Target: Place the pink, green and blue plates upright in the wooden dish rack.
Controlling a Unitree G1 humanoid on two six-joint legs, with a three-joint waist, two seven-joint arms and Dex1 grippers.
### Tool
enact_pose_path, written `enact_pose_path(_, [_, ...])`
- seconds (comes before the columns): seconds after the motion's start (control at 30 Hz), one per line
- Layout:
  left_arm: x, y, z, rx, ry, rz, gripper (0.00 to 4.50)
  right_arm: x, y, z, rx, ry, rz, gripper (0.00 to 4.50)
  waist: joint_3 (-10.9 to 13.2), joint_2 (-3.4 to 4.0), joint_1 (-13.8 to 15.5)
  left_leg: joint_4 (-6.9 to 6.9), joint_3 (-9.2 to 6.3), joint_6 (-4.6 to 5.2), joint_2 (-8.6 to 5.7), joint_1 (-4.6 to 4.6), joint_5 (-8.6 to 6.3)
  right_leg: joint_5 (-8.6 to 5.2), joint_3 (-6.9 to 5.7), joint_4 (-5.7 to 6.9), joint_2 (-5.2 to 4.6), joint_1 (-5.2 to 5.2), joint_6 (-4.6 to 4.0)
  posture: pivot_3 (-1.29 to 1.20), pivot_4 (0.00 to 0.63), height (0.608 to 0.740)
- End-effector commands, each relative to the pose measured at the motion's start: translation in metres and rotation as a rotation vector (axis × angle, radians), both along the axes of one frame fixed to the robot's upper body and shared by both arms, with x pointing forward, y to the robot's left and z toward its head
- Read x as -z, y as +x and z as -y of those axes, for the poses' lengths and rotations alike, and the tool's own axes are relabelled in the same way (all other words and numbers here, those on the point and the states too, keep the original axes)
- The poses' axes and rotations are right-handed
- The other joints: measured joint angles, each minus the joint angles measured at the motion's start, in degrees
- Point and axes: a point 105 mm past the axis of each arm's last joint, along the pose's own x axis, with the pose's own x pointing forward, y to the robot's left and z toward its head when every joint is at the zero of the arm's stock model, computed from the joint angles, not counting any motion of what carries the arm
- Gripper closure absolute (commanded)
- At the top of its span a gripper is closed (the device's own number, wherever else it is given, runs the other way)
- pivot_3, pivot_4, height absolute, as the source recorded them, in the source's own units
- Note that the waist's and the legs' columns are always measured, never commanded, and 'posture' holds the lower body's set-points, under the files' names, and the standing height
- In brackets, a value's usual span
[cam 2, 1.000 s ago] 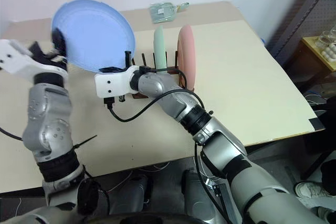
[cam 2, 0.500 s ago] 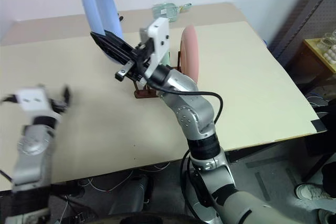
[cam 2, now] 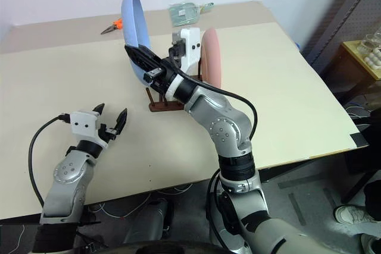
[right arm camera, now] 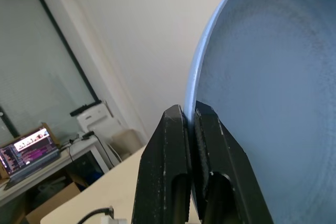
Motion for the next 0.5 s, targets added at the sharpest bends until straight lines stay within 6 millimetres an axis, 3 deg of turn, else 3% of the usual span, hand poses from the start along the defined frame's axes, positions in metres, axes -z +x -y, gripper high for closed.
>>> enact_pose_path(0.03, [-0.014,-0.001,0.006,0.020,0.000,0.056,1.01,-0.006,0.001,0.001,0.017,0.012,0.004,4.50,0.00,0.00,0.00,0.00,0.00,0.00,0.00,0.00,0.00,0.00,0.00,0.00,0.00,0.00,0.00,0.00,0.150,0.739])
enact_pose_path(0.07, [-0.014,-0.001,0.006,0.021,-0.001,0.057,1.01,-0.004,0.002,0.002,0.023,0.007,0.000,4.50,0.00,0.00,0.00,0.00,0.00,0.00,0.00,0.00,0.00,0.00,0.00,0.00,0.01,0.00,0.00,0.00,0.150,0.739])
enact_pose_path(0.17, [-0.015,-0.001,0.006,0.023,-0.003,0.057,0.94,-0.002,0.004,0.002,0.037,-0.009,-0.009,3.57,0.00,0.00,-0.02,0.00,0.00,0.00,0.00,0.00,0.00,0.00,0.00,-0.01,0.01,0.00,0.00,0.00,0.150,0.739])
enact_pose_path(0.37, [-0.014,-0.002,0.008,0.029,-0.010,0.054,0.94,-0.009,0.009,0.005,0.106,-0.063,0.078,0.53,0.00,0.00,-0.01,0.00,0.00,0.00,-0.01,0.00,0.00,0.00,0.00,-0.01,0.02,0.00,0.00,0.00,0.150,0.739])
enact_pose_path(0.5, [-0.014,-0.002,0.010,0.028,-0.016,0.053,0.94,-0.023,0.006,0.005,0.152,-0.153,0.255,0.53,0.00,0.00,-0.02,0.02,0.01,0.00,-0.03,-0.01,0.00,0.00,0.00,-0.01,0.02,0.00,0.00,0.00,0.150,0.739])
